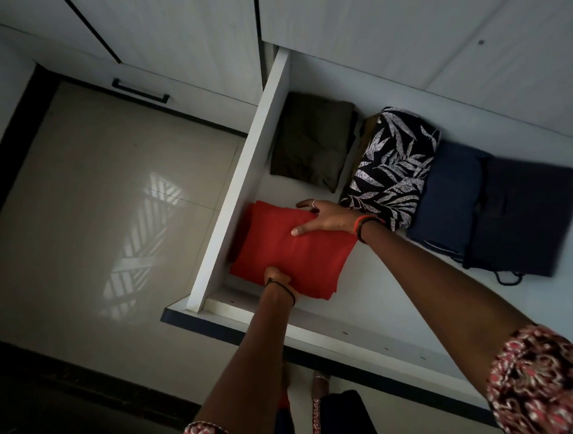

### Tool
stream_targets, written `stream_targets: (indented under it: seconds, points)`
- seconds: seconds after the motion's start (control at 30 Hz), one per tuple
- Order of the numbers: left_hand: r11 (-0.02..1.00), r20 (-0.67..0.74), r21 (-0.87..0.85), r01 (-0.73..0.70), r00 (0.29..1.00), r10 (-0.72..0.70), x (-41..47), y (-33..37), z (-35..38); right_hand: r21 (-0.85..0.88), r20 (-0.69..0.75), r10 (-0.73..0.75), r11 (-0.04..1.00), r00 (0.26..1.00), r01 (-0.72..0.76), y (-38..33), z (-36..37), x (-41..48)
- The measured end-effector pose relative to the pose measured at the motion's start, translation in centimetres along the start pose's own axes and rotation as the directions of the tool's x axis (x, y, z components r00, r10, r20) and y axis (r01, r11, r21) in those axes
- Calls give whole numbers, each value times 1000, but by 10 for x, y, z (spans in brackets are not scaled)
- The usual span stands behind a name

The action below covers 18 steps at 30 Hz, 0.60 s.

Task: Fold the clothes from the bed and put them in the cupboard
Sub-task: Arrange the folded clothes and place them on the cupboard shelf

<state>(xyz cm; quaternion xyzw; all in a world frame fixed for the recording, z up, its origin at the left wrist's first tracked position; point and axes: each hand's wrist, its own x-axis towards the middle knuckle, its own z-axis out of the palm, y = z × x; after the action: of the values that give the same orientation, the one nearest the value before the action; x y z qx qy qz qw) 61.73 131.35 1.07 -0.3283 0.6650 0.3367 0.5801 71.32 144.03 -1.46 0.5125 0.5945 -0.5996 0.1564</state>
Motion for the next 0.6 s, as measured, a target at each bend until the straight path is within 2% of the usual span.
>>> stream_targets:
  seconds: [0.1, 0.2, 0.33, 0.43, 0.5, 0.57, 0.6]
  points:
    - [989, 6, 132, -69, 998, 69, -8, 3, -4, 50, -203, -36, 998, 979, 47, 3, 8, -23]
    - [991, 7, 93, -94, 996, 93, -27, 0, -10, 236, -442, 11, 966, 897, 104, 11, 18, -54]
    - [967, 22, 141, -212, 977, 211, -50, -12, -27, 483, -523, 156, 865, 838, 140, 40, 40, -111]
    - [934, 54, 122, -335, 942, 330, -64, -21, -47, 658, -542, 327, 738, 774, 149, 70, 61, -163]
    - [891, -32, 82, -446, 893, 450, -70, -30, -63, 733, -559, 431, 656, 708, 180, 87, 73, -195]
    - [835, -227, 149, -530, 803, 551, -84, -43, -77, 769, -570, 524, 611, 633, 187, 102, 82, -225]
    - [830, -309, 158, -534, 772, 555, -94, -52, -83, 786, -569, 569, 590, 594, 188, 110, 88, -241]
